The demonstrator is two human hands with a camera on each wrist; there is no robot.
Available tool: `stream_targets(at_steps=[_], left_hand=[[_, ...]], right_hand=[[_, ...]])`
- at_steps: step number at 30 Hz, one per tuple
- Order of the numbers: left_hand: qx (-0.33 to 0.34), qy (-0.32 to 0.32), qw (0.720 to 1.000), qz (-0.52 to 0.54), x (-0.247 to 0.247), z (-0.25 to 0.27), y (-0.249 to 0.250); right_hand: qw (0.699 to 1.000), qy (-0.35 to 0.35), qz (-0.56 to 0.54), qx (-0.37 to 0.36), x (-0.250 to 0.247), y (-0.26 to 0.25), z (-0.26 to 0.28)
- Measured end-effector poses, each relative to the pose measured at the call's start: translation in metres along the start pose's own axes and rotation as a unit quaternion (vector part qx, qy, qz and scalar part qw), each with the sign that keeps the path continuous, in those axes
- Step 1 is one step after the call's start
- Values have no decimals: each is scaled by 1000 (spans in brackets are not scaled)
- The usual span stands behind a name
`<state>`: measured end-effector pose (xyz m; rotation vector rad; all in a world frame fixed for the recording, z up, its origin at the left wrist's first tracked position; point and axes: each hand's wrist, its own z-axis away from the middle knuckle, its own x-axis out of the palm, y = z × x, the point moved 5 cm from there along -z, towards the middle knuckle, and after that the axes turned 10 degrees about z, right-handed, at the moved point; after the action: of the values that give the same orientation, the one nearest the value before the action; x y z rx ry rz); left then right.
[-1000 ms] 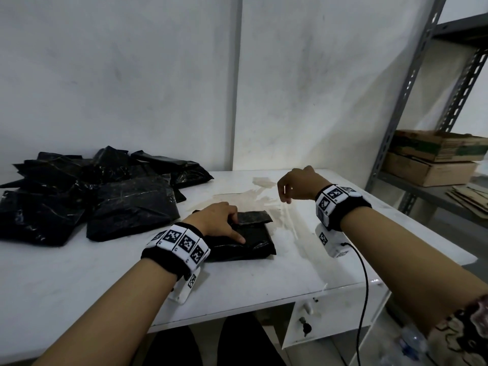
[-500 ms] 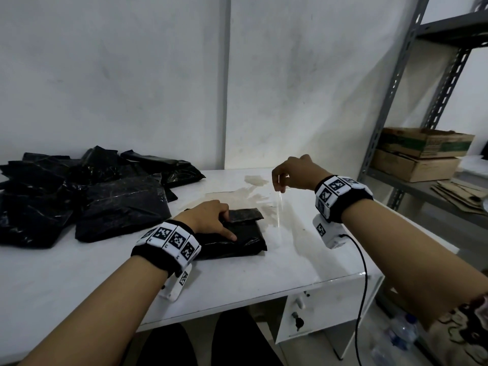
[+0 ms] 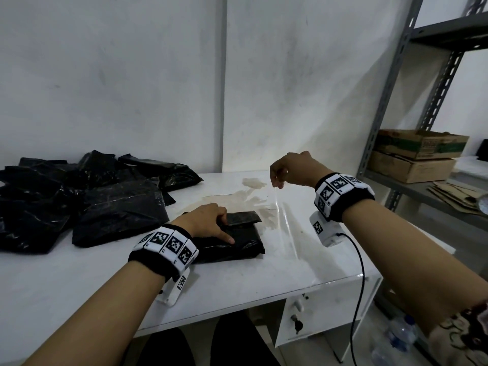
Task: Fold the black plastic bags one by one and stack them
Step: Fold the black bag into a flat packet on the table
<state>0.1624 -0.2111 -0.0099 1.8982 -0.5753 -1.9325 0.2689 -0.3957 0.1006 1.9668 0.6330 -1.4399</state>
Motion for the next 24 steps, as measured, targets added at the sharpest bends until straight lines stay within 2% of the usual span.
stream_targets(at_steps=[24], left_hand=[[-10, -12, 1000, -10, 0, -6, -2]], right_hand=[[997, 3, -70, 17, -22, 5, 24]])
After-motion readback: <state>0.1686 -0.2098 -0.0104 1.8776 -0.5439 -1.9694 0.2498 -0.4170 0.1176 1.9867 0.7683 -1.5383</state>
